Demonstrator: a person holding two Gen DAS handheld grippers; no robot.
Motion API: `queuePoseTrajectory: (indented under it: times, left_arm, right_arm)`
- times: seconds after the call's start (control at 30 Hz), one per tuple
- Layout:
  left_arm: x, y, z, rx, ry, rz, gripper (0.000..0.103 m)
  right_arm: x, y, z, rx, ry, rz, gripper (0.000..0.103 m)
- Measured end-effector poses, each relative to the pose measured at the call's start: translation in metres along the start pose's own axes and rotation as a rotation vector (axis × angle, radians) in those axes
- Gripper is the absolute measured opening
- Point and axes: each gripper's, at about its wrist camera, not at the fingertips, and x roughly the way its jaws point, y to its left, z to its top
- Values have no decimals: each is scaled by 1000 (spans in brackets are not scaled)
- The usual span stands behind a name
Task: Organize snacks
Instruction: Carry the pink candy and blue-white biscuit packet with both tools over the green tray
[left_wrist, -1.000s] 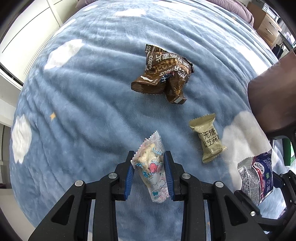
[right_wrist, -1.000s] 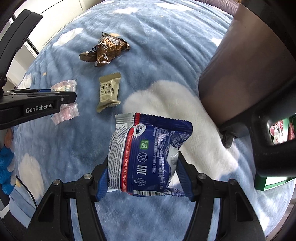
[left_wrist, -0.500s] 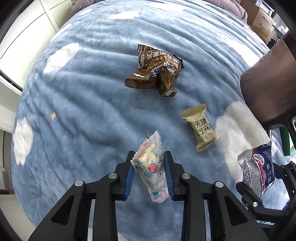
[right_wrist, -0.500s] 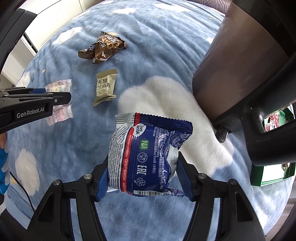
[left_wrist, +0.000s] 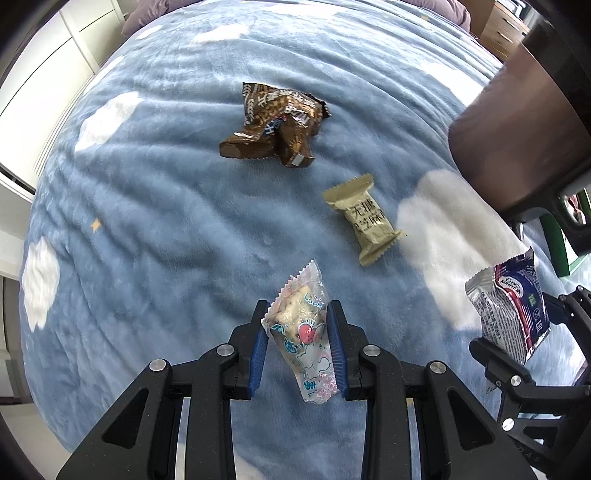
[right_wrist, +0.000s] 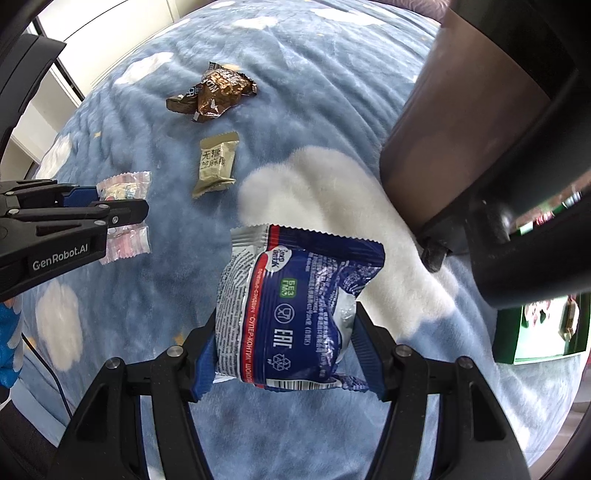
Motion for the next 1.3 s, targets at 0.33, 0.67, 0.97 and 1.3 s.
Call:
queuePoseTrajectory:
  times: [0.33,0.67,0.97,1.3]
  left_arm:
    - [-6,-14,-17,67,22,-49,26]
    - [-10,-46,-29,157,40,-110,26]
    - [-12,-82,-32,264,52,-146,26]
    - [-14,-114,-37,393,64,-196,26]
  right_arm:
    - [-6,-16,-24,47,23,-28,103]
    - [-14,-43,-43,117,40,-68,103]
    - [-20,-70,-65,213,54,-97,103]
    - [-35,-115,-96,344,58,-147,103]
